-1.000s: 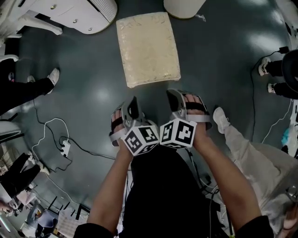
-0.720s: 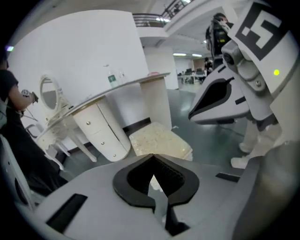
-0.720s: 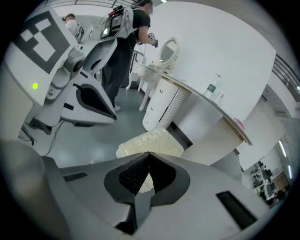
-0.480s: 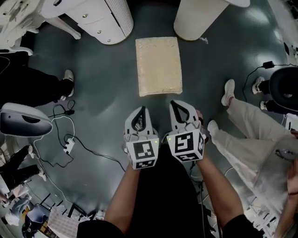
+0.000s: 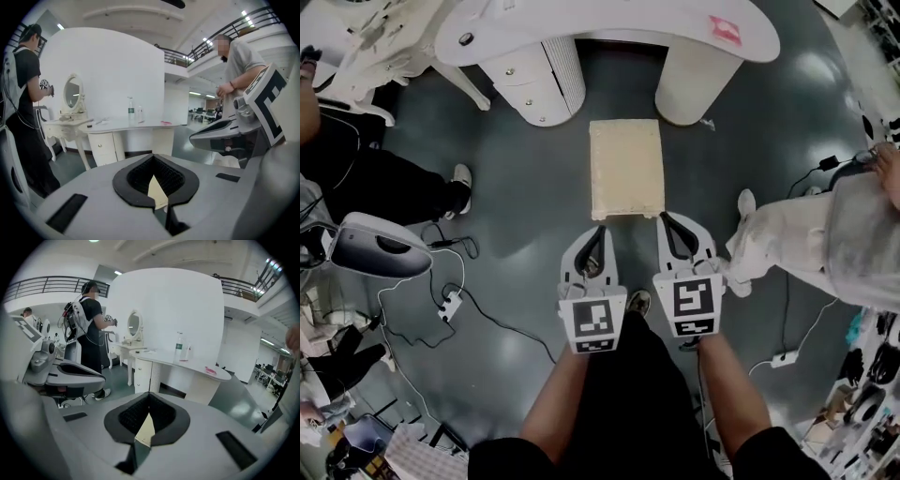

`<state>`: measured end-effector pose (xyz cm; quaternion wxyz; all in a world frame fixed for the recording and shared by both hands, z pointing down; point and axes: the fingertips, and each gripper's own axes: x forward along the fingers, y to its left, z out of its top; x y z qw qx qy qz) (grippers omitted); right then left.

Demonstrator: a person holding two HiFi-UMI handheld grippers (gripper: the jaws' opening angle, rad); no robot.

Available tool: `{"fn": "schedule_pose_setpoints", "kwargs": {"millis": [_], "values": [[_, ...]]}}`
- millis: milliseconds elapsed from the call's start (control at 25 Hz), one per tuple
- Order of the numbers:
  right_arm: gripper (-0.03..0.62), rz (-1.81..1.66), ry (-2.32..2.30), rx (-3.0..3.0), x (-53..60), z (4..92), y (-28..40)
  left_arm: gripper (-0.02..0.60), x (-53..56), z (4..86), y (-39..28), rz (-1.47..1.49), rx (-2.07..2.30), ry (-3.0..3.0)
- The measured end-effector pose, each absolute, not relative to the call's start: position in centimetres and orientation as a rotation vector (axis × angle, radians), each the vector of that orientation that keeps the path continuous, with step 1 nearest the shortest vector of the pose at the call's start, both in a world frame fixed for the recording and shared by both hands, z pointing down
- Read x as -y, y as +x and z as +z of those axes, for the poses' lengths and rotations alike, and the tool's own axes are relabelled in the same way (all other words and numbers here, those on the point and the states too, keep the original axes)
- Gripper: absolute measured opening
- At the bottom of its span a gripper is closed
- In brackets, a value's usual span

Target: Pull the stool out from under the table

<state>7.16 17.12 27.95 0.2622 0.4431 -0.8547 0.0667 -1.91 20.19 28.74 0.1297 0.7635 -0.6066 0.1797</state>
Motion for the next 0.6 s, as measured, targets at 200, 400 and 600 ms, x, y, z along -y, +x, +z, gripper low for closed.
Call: {"fn": "schedule_pose_setpoints", "kwargs": {"millis": [200,400,600], "values": [[0.006,0.175,1.255,2.375,-18.2,22.9,8.1,0.006,-20.9,24.6,-1.7,0.467,1.79,2.234],[0.006,0.137,1.281,2.414,-20.8,19.0,8.8,0.006,-23.0,20.5,-1.3,0.418,1.796,2.275],[0.006,0.099,1.357,2.471,-21.6,14.8,10.4,0.006,-23.5,15.9,-0.4,0.342,1.836,2.343]]}}
